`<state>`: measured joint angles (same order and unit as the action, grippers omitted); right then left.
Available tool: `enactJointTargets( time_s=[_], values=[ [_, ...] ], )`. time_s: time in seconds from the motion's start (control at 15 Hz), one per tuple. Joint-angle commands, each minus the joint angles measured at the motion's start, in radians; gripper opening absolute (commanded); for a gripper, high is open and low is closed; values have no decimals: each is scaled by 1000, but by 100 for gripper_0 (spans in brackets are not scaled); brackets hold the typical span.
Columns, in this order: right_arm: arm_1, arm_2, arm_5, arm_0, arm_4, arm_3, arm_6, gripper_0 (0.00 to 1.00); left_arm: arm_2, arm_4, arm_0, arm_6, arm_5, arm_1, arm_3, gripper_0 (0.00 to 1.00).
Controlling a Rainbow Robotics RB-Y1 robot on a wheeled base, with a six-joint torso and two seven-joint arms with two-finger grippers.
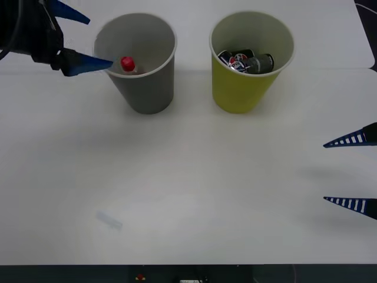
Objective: Put the can into the green bin and the plastic bottle into the gray bin
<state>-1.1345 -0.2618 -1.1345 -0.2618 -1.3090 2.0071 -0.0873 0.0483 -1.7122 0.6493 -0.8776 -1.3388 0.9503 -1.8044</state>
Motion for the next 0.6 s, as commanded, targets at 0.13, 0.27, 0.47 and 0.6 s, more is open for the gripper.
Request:
enactJointTargets(
  time_s=[0.13,0.27,0.47,0.6],
  values=[
    [0,0,0,0,0,0,0,100,108,175,-177,200,1,38,-1,100],
    [0,0,0,0,0,0,0,100,159,235,-260,302,1,48,-9,100],
    [0,0,0,0,0,0,0,100,217,309,-381,424,1,67,-32,100],
    [0,0,0,0,0,0,0,100,243,361,-461,497,1,77,-35,100]
  ],
)
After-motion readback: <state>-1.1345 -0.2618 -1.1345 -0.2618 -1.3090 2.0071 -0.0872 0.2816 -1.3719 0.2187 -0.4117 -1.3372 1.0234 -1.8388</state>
